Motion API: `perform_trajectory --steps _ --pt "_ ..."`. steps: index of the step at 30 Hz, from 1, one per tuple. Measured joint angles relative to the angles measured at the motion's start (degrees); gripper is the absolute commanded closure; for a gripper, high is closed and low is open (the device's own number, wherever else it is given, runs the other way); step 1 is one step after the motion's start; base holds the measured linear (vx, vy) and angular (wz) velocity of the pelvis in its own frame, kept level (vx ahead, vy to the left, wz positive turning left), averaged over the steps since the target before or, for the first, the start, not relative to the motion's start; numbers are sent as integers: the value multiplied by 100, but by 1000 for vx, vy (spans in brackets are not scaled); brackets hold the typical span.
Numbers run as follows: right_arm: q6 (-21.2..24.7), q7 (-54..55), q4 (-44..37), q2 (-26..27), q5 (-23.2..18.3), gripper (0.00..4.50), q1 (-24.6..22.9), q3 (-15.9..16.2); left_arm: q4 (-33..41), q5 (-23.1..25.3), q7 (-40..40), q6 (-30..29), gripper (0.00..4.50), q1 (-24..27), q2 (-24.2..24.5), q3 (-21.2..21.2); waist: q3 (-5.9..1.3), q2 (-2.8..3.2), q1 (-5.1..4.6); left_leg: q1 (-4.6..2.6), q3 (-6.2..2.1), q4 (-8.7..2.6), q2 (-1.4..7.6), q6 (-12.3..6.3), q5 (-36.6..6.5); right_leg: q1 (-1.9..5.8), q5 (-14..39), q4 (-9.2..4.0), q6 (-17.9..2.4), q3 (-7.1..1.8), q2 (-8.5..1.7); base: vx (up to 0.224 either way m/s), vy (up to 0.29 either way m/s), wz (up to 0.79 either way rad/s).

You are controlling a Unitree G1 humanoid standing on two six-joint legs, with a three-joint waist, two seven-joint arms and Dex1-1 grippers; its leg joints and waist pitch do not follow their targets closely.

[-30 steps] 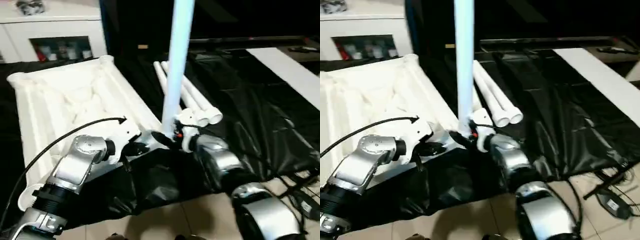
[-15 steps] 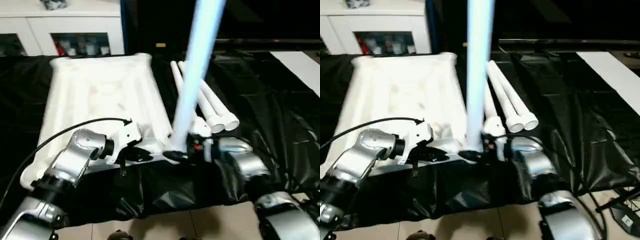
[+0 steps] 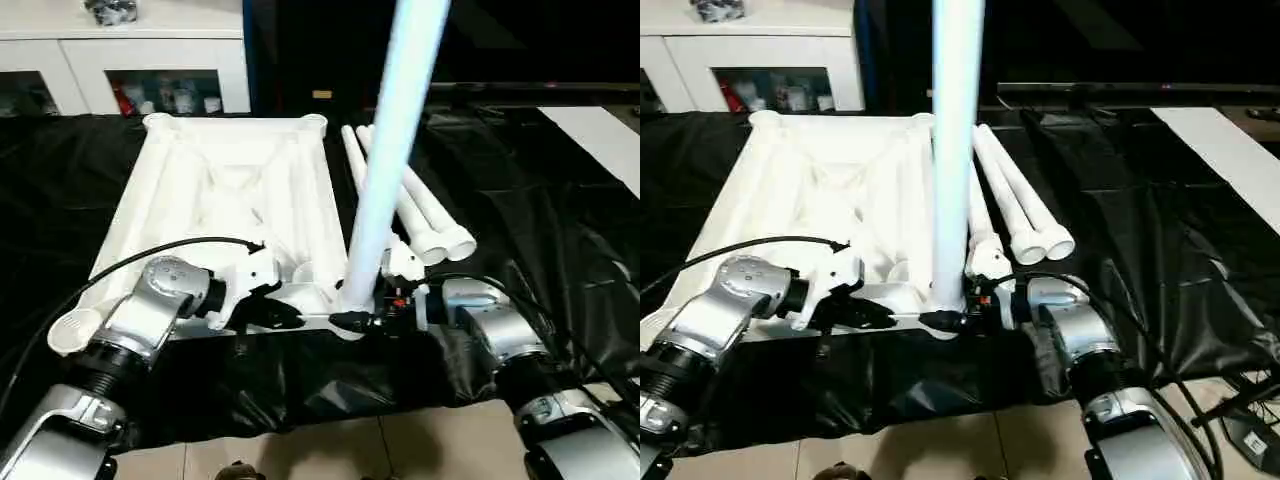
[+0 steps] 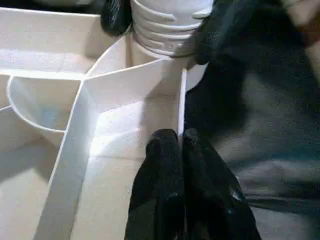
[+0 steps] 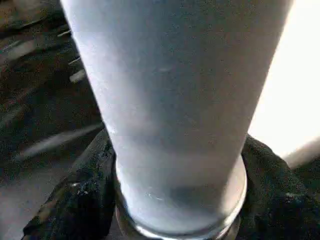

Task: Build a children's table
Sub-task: Rotate leg to tighten

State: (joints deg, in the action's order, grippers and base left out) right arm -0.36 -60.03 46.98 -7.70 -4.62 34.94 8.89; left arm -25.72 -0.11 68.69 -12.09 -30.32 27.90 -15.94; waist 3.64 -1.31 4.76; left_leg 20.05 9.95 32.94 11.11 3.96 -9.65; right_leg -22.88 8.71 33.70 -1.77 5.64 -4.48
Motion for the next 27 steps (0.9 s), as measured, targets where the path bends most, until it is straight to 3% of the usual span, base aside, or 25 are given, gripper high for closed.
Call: perform_trajectory --steps 4,8,13,14,20,24,27 --pt "-31 1586 691 536 66 173 423 -274 269 97 -835 -535 450 128 -228 224 0 -3 -209 -7 -16 7 -4 2 0 -7 0 -6 0 6 0 0 0 0" --pt "-57 2387 1010 828 80 173 619 -414 780 156 -1396 -1044 450 386 -410 361 -5 -22 -290 -6 -25 11 -6 2 0 -10 0 -15 0 9 0 0 0 0" --pt "-184 2917 1286 1010 154 173 759 -502 1224 244 -1856 -1467 450 592 -594 449 -16 -58 -296 -4 -25 15 -7 2 0 -15 0 -19 0 9 1 0 0 0" --pt "-204 2924 1321 1016 154 118 771 -523 1269 244 -1890 -1508 450 612 -610 446 -19 -62 -297 -3 -25 15 -8 2 0 -15 0 -20 0 7 0 0 0 0" --pt "-289 2954 1490 1070 96 61 860 -623 1429 244 -1965 -1634 450 645 -646 372 -21 -64 -276 4 -24 14 -10 2 -1 -14 0 -22 0 2 0 0 0 0" --pt "-426 2706 1455 985 99 57 835 -612 1461 244 -1975 -1635 450 644 -675 359 -18 -60 -270 13 -23 13 -11 2 -1 -15 -4 -21 -6 2 1 0 0 0" --pt "-367 2142 808 672 39 57 405 -595 1460 245 -2022 -1630 450 605 -724 306 -10 -47 -181 30 -13 4 -9 1 -1 -18 -4 -22 -5 -5 1 0 0 0"
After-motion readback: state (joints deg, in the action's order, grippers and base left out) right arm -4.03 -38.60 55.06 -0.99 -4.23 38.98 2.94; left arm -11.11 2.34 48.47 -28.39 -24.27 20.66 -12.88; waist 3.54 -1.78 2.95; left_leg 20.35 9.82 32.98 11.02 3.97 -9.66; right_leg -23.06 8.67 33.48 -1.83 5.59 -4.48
